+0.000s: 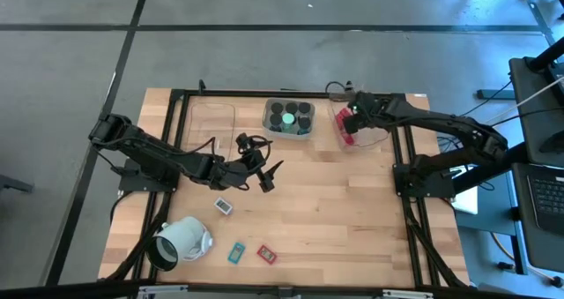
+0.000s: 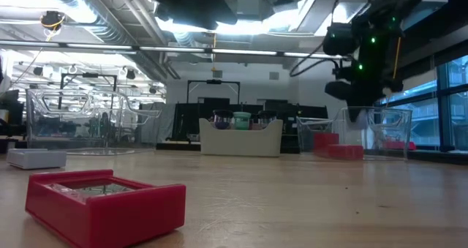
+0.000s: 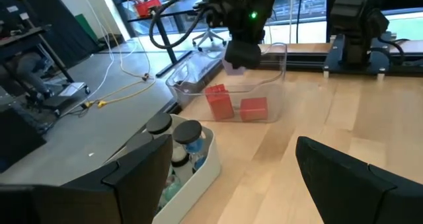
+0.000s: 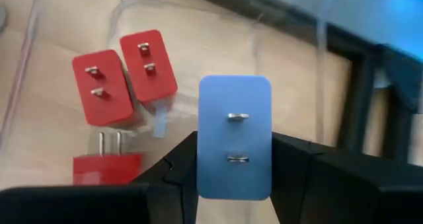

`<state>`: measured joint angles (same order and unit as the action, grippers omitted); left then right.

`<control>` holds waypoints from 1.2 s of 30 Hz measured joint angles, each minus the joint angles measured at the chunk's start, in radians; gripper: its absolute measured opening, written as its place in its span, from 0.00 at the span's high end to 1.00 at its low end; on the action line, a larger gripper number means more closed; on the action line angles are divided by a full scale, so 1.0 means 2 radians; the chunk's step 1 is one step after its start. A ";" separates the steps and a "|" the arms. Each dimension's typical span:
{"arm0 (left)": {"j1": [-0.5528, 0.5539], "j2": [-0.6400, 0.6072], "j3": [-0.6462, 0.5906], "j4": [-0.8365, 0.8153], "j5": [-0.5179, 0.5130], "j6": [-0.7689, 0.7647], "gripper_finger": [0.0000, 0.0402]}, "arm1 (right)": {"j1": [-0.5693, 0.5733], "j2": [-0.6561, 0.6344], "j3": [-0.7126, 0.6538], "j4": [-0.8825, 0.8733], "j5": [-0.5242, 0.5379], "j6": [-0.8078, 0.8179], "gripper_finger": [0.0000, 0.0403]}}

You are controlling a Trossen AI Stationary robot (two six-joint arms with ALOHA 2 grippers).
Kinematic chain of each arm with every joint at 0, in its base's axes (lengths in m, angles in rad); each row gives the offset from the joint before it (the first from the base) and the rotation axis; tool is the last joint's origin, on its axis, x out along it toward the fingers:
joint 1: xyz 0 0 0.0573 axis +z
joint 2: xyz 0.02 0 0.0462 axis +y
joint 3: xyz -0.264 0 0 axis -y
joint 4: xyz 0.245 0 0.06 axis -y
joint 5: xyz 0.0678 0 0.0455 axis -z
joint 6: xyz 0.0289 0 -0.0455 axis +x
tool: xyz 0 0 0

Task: Pick & Place Office items
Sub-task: Put the blue charger adapter into the right transparent bin

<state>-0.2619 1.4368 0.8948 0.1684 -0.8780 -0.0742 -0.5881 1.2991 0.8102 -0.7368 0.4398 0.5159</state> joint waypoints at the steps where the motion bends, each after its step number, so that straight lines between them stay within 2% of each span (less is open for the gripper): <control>1: 0.000 0.000 0.000 0.000 -0.001 0.000 0.20 | -0.010 0.000 -0.007 0.016 -0.014 -0.008 0.69; 10: 0.001 0.000 0.000 0.000 -0.001 0.000 0.20 | -0.063 0.000 -0.066 0.107 -0.089 -0.041 0.69; 16: 0.001 0.000 0.000 0.000 -0.001 0.000 0.20 | -0.076 0.002 -0.097 0.158 -0.112 -0.053 0.69; 25: 0.001 0.000 0.000 0.000 -0.002 0.000 0.20 | -0.076 0.002 -0.102 0.164 -0.115 -0.053 0.68; 36: 0.001 0.000 0.000 0.000 -0.002 0.000 0.20 | -0.076 0.002 -0.102 0.167 -0.112 -0.053 0.60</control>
<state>-0.2600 1.4368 0.8948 0.1684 -0.8810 -0.0738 -0.7410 1.3037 0.6056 -0.4027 0.2165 0.4095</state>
